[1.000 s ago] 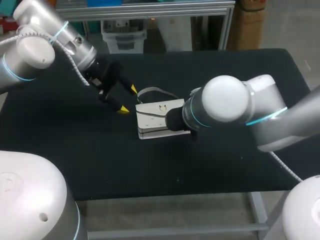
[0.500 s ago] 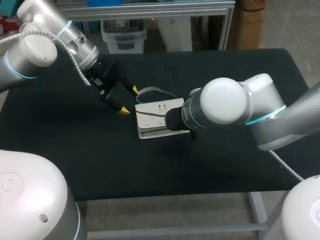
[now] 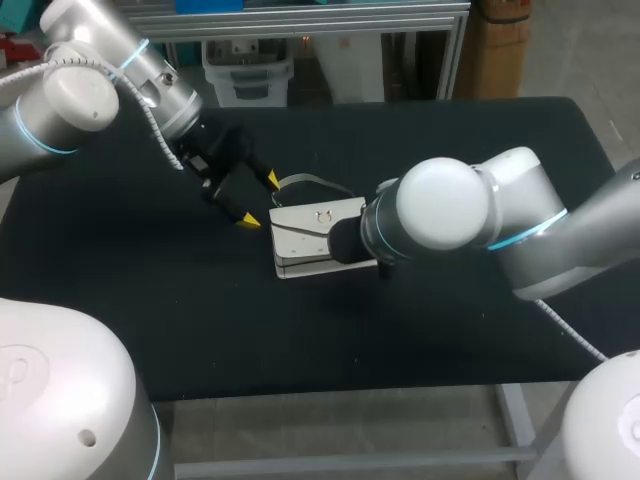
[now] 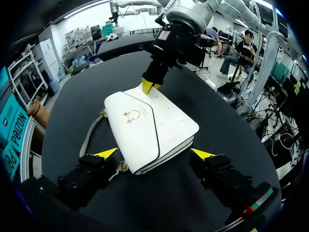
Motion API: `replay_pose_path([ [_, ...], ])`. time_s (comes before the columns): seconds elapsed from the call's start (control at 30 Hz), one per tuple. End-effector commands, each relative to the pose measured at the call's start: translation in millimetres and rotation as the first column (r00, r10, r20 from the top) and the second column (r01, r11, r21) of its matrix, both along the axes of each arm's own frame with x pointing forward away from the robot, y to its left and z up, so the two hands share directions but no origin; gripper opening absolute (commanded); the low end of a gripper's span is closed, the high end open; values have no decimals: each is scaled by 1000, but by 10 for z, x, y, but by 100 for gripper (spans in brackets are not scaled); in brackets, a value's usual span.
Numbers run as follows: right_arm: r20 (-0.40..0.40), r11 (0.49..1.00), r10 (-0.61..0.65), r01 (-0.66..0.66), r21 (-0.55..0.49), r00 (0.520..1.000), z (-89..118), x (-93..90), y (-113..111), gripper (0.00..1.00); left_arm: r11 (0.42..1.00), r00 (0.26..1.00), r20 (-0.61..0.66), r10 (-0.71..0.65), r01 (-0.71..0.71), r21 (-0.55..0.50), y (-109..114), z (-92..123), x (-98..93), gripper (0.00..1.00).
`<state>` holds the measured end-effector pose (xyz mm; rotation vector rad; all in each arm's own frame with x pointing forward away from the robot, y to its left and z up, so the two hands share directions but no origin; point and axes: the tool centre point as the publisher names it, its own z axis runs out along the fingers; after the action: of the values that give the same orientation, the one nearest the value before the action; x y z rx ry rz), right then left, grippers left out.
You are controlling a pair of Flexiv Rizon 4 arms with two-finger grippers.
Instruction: Pick up the bag, open it, inspect its contents, close it, and place it on the opposite side
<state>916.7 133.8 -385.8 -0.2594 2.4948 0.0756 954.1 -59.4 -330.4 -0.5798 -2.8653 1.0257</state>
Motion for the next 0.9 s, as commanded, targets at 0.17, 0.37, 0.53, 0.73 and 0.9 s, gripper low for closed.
replay_pose_path([
  [0.17,0,1000,-20,20,-5,1000,-108,-120,39,0,998,993,113,-37,42,-37,-49,-64,-85,100],
  [0.37,-12,999,-34,34,-3,999,-164,-136,58,0,996,971,235,-47,64,-66,-141,-64,-159,100],
  [0.53,-8,999,-51,51,17,999,-132,-131,58,0,993,953,300,-38,69,-92,-165,52,-199,100],
  [0.73,-8,998,-51,51,21,999,-123,-129,56,0,992,933,357,-42,83,-100,-206,182,-259,100],
  [0.9,-8,998,-51,51,21,999,-123,-129,56,0,989,926,375,-31,83,-123,-256,217,-276,100],
])
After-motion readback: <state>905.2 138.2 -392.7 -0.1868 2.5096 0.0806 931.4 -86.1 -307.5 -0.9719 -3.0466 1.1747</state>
